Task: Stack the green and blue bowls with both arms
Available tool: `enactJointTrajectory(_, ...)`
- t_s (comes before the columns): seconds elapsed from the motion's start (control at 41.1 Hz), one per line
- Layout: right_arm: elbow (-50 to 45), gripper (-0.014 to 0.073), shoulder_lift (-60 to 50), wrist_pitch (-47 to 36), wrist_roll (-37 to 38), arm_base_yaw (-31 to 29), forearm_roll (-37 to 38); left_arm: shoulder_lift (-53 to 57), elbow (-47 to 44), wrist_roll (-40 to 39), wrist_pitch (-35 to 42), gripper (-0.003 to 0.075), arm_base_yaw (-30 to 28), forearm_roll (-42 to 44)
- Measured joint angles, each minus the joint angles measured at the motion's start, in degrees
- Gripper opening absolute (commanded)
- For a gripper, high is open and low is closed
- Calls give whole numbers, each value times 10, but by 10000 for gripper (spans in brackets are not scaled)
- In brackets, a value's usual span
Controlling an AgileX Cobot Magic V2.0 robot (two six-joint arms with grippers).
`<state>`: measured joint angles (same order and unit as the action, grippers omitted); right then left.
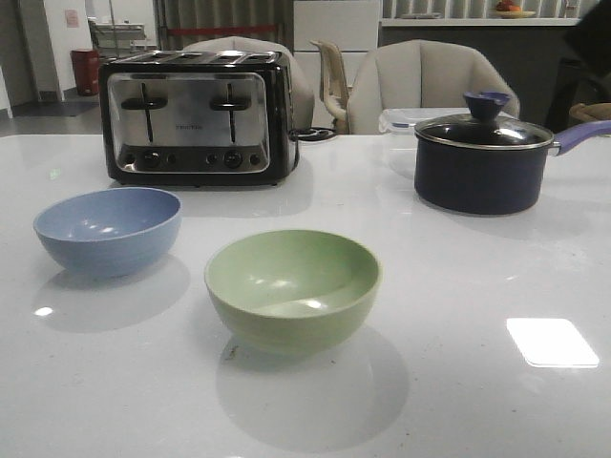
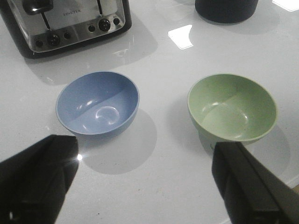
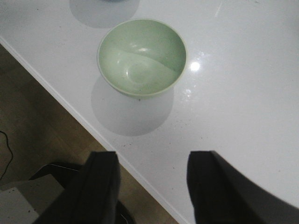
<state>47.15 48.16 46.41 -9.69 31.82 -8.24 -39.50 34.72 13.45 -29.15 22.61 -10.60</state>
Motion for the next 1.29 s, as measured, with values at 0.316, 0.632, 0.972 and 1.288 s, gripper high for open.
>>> enactJointTrajectory(0.316, -51, 442, -88, -9, 0, 0, 0, 0, 0, 0, 0, 634, 0, 6)
enactJointTrajectory(0.632, -51, 442, -88, -9, -1, 0, 0, -86, 63, -62, -93, 634, -36, 84)
enactJointTrajectory(0.972, -51, 442, -88, -9, -1, 0, 0, -330, 202, -86, -133, 634, -139, 87)
enactJointTrajectory(1.288, -51, 442, -88, -9, -1, 0, 0, -545, 323, -88, -102, 634, -154, 77)
